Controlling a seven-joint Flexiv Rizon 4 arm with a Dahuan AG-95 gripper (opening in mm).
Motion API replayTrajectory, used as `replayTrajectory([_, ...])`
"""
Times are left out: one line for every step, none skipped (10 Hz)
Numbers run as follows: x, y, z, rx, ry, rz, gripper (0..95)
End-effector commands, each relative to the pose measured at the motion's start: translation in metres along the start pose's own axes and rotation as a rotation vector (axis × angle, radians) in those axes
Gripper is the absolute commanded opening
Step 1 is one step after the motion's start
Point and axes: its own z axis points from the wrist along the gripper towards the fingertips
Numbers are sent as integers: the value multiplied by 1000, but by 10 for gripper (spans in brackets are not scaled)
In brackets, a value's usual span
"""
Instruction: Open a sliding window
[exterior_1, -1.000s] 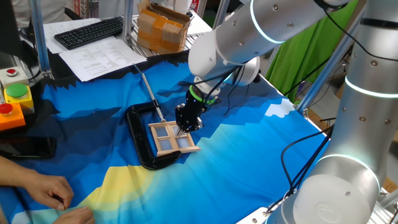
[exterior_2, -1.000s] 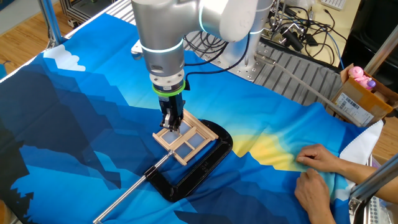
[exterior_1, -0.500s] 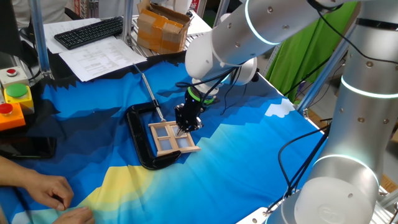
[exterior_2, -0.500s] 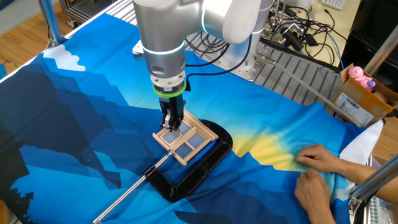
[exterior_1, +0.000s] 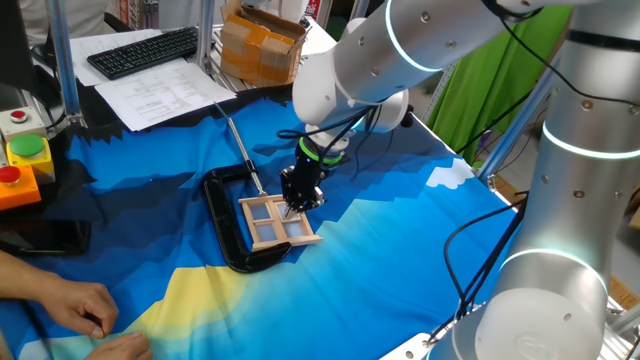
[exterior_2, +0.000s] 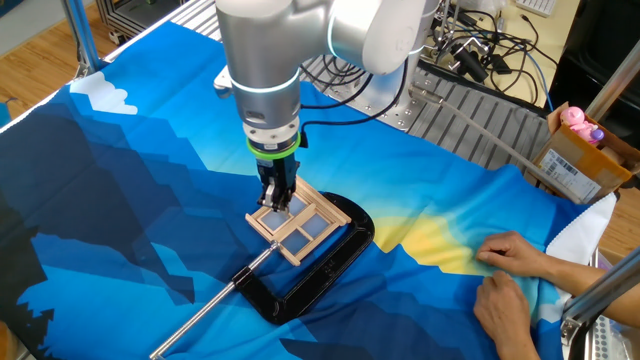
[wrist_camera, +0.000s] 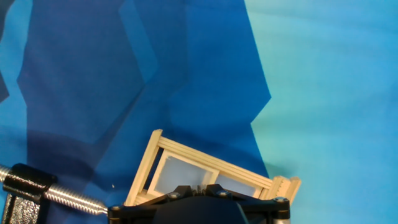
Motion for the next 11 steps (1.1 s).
replayTrajectory([0,0,0,2,-1,1,0])
replayTrajectory([0,0,0,2,0,5,0])
replayTrajectory([0,0,1,2,0,11,0])
replayTrajectory([0,0,1,4,-1,13,0])
replayTrajectory([0,-1,1,6,-1,11,0])
replayTrajectory([0,-1,1,8,0,12,0])
replayTrajectory([0,-1,1,10,1,12,0])
replayTrajectory([1,-1,2,14,1,12,0])
replayTrajectory([1,-2,2,14,-1,13,0])
replayTrajectory([2,-2,2,15,0,13,0])
replayTrajectory([2,-2,2,15,0,16,0])
